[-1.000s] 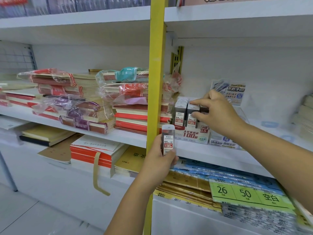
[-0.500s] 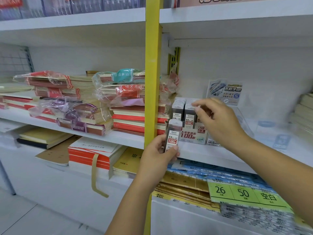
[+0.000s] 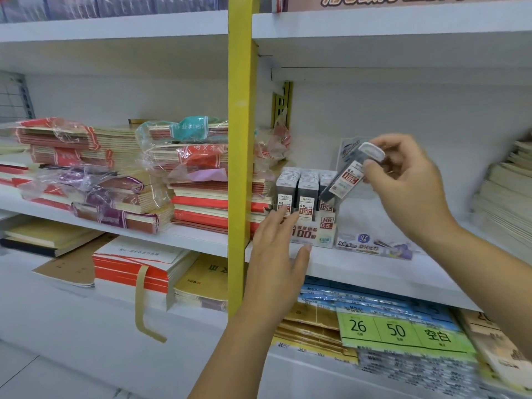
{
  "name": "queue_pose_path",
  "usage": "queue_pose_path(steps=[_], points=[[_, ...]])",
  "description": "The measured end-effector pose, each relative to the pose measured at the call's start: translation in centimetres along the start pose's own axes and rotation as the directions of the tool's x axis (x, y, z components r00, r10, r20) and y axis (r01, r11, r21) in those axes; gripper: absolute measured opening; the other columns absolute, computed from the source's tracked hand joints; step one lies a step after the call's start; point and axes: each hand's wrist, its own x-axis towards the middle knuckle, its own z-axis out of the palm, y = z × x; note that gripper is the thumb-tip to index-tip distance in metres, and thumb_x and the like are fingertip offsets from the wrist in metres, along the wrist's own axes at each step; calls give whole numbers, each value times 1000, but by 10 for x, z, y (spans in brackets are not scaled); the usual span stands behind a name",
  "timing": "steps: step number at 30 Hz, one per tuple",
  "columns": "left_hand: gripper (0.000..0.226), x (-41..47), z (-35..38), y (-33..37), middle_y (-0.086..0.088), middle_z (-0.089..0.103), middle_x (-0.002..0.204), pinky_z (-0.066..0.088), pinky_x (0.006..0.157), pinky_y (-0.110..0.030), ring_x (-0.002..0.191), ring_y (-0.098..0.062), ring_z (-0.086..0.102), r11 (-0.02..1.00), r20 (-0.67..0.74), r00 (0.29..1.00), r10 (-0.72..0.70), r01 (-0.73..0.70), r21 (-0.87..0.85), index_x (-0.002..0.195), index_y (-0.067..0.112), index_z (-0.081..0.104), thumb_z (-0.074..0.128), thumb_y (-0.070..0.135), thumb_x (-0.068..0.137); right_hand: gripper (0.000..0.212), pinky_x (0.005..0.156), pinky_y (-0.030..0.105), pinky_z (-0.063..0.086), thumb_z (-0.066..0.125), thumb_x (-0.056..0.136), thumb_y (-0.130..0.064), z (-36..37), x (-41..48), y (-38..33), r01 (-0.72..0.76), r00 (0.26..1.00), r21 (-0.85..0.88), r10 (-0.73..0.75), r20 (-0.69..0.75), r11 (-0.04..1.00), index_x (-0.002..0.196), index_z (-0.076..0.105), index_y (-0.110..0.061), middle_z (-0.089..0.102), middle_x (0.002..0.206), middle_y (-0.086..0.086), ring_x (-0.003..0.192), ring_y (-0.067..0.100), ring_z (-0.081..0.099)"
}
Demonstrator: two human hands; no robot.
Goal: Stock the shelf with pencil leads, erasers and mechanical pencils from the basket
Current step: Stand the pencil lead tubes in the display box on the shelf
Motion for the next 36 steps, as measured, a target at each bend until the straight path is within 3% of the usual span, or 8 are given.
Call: queue_pose_path(steps=[6, 10, 20, 23, 27, 31, 34, 36], points=[[64, -1, 18, -14, 15, -8, 165, -3, 118, -23, 147, 2, -19, 983, 92, 992, 91, -104, 149, 157, 31, 17, 48, 37, 102, 23, 61, 7, 41, 63, 89, -19, 9, 9, 20, 63, 964, -297, 20, 267, 953, 98, 50, -35, 67, 81, -10, 73, -2, 58], [65, -3, 20, -17, 15, -4, 166, 1, 119, -25, 149, 1, -14, 981, 67, 992, 105, -115, 159, 156, 31, 18, 50, 35, 101, 21, 63, 20, 44, 65, 88, -21, 17, 15, 30, -25, 930, -302, 133, 343, 953, 90, 50, -37, 68, 76, -7, 72, 1, 62], [61, -4, 18, -19, 17, -1, 165, 8, 122, -28, 150, 1, -8, 986, 94, 990, 102, -113, 124, 155, 33, 23, 51, 34, 100, 32, 72, 22, 36, 69, 87, -26, 23, 6, 55, -25, 961, -430, 140, 238, 902, 118, 61, -30, 50, 99, -1, 75, 1, 47], [56, -13, 16, -13, 16, 10, 165, 12, 122, -29, 151, -2, -1, 989, 66, 994, 86, -93, 111, 153, 30, 31, 52, 31, 100, 31, 73, 23, 44, 63, 91, -24, 16, -6, 44, -89, 981, -339, 142, 134, 936, 121, 60, -28, 54, 100, 1, 75, 8, 51], [37, -42, 15, 2, 6, 54, 135, 36, 105, -22, 128, -11, 42, 985, -111, 982, 154, -143, 94, 129, 22, 59, 62, 21, 92, 20, 66, 18, 46, 59, 94, -19, -10, -56, 20, -85, 991, -96, 94, 100, 992, 109, 62, -32, 58, 86, -4, 73, 8, 52], [30, -98, 25, 0, 9, 54, 119, 43, 84, -20, 107, -7, 51, 985, 274, 953, 129, -154, 72, 124, 27, 58, 56, 29, 94, 13, 60, 23, 45, 56, 90, -30, -33, -139, 23, -170, 951, -32, 173, 257, 985, 98, 62, -38, 60, 73, -3, 65, 14, 56], [39, -153, 40, -33, 5, 46, 136, 45, 90, -30, 117, -13, 50, 981, 699, 715, -10, -128, 146, 137, 27, 50, 53, 33, 99, 14, 60, 27, 46, 55, 90, -32, -44, -215, 64, -380, 810, -178, 419, 410, 908, 94, 59, -45, 63, 71, -8, 62, 12, 58], [43, -195, 54, -58, 0, 45, 139, 44, 97, -32, 120, -19, 52, 980, 834, 534, -136, -52, 193, 140, 23, 48, 56, 31, 98, 18, 65, 35, 52, 54, 94, -30, -48, -275, 104, -548, 594, -309, 621, 511, 778, 92, 58, -47, 65, 79, -11, 68, 9, 62]])
